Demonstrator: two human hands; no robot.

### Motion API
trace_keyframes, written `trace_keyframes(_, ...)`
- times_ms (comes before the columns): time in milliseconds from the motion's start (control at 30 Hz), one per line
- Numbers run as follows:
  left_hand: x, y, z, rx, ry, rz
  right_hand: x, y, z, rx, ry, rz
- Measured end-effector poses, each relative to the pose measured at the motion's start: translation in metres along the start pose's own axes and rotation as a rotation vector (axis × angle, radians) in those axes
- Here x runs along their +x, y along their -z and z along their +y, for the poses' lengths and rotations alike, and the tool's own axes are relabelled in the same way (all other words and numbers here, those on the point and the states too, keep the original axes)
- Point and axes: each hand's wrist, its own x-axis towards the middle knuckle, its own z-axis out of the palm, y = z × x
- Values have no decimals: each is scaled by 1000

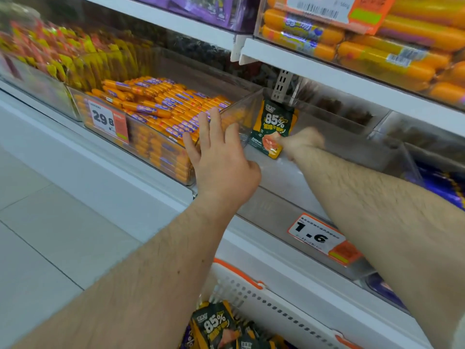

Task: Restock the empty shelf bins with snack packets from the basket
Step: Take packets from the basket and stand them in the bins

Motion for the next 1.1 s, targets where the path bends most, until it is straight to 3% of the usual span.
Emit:
trace_keyframes(133,-13,16,5,-76,-235,178,-33,25,-1,111,33,16)
trace_keyframes(167,-17,20,7,-144,-273,137,-44,33,0,148,61,8)
trace_keyframes(300,-39,30,4,-238,-352,-262,-112,72,17,302,335,62)
trace_keyframes(400,-54,32,-1,-43,-391,-654,-170,86,37,382,564,101)
trace_keyframes(500,-69,29,-5,177,-391,-1023,-206,69,72,459,619,76)
trace_keyframes(567,-79,23,-7,308,-420,-1159,-221,51,98,479,566,42)
trace_keyframes(667,-88,13,-7,387,-461,-1237,-237,18,141,448,365,-134)
trace_keyframes(867,-92,-3,-4,462,-492,-1328,-253,-55,240,-258,143,-668)
trace_keyframes(933,-92,-7,-3,448,-491,-1317,-257,-70,269,-431,89,-774)
trace_keyframes(1100,-90,-13,-3,437,-499,-1309,-271,-88,309,-362,-59,-862)
